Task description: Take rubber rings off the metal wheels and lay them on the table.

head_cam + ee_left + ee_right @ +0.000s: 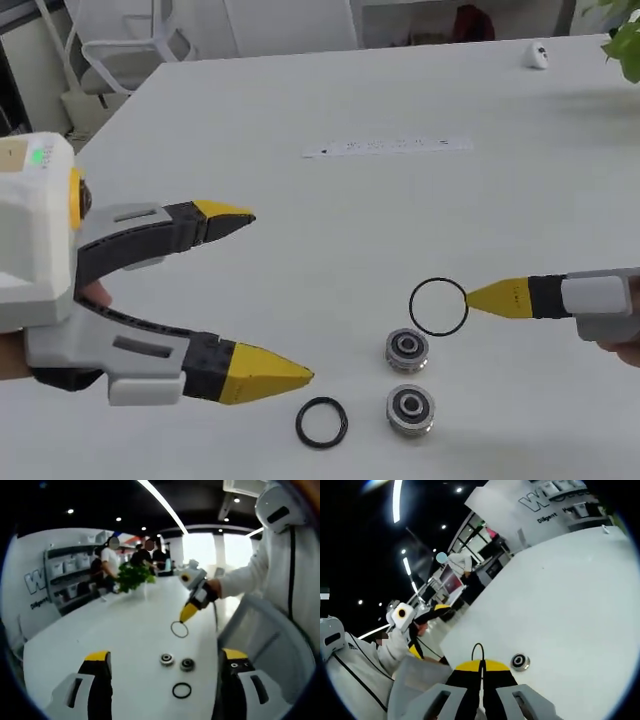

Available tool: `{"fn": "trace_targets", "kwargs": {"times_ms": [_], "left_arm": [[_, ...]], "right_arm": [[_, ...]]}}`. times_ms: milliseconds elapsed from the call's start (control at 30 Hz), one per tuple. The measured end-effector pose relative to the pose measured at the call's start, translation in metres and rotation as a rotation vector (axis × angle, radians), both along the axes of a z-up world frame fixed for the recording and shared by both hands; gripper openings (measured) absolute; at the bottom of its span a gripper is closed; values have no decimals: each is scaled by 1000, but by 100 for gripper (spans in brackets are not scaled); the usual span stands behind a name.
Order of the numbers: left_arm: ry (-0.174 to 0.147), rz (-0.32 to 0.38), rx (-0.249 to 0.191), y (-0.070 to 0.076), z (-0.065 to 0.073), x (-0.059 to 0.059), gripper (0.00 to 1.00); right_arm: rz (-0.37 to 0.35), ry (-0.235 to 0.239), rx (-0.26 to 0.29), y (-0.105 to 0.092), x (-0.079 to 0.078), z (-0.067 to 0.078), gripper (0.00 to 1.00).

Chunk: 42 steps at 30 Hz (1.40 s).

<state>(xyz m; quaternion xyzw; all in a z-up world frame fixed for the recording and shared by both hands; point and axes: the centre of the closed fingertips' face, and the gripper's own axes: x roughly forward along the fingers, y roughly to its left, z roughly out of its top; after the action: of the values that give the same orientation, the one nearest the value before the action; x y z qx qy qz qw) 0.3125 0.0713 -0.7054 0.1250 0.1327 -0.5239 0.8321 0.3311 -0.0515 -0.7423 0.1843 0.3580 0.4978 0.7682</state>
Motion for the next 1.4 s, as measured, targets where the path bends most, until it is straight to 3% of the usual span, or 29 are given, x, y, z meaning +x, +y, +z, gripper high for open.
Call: {"fn": "trace_targets", "kwargs": {"times_ms": [233, 433, 833, 1400], "left_arm": [[14, 47, -9, 22, -5, -12, 100], [27, 90, -7, 42, -11, -23, 100], [35, 169, -18, 68, -18, -37, 100], [53, 215, -20, 86, -24, -47, 100]], "right_arm": [[57, -15, -35, 14, -7, 3, 0], [113, -17, -51, 29, -10, 3, 0], [214, 0, -71, 56, -19, -2, 0], [336, 28, -151, 88, -37, -33, 0]]}}
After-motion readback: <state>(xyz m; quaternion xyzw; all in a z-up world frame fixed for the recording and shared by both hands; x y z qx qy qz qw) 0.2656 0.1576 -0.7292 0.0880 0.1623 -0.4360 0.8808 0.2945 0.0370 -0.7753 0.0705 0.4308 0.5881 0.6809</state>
